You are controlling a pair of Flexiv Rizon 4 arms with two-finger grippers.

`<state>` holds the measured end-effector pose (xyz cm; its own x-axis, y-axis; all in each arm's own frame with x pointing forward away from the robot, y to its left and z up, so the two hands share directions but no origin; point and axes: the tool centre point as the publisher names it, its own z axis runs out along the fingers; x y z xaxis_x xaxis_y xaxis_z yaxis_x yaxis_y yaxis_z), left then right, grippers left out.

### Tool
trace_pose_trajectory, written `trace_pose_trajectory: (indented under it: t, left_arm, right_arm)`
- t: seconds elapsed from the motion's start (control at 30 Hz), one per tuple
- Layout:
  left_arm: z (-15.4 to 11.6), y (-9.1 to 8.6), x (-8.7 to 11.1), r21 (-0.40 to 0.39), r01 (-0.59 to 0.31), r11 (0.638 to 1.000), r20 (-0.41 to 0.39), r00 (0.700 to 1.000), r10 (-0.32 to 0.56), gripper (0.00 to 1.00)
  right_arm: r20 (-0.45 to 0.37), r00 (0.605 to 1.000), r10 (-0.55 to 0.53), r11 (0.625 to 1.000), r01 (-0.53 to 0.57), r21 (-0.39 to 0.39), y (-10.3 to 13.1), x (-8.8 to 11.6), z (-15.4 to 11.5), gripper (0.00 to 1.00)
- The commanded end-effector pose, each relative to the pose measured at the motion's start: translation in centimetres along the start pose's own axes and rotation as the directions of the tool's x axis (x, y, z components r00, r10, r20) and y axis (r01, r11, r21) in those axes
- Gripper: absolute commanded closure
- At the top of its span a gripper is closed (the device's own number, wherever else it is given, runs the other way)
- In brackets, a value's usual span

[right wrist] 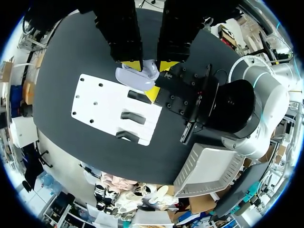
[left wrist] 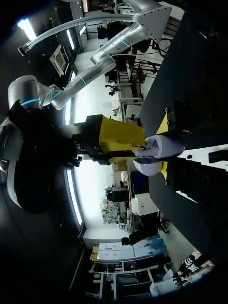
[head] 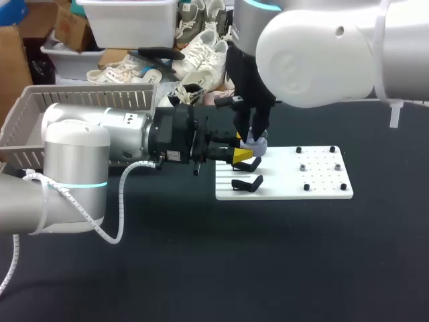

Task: Pick up each earbud case from the left stands, insert the matching earbuds, close the lid, and place the case in the box.

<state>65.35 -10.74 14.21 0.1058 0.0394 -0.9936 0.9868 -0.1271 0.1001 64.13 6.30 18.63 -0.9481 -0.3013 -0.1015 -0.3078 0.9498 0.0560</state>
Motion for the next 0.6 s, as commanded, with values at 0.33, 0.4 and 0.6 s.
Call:
trace_pose_trajectory:
  t: [0.33, 0.4, 0.6]
  left_arm:
    - [0.02, -0.09, 0.01, -0.003, -0.001, 1.000, 0.001, 1.000, 0.001, 1.00]
    - [0.02, -0.09, 0.01, -0.003, -0.001, 1.000, 0.001, 1.000, 0.001, 1.00]
    - [0.02, -0.09, 0.01, -0.003, -0.001, 1.000, 0.001, 1.000, 0.001, 1.00]
  right_arm:
    - [-0.031, 1.000, -0.001, 1.000, 0.002, 0.009, 0.25, -0.57, 0.60, 1.00]
    - [-0.032, 0.999, -0.002, 1.000, 0.002, 0.010, 0.29, -0.60, 0.61, 0.93]
    - [-0.033, 0.999, -0.006, 1.000, 0.007, 0.016, 0.88, -0.30, 0.14, 0.56]
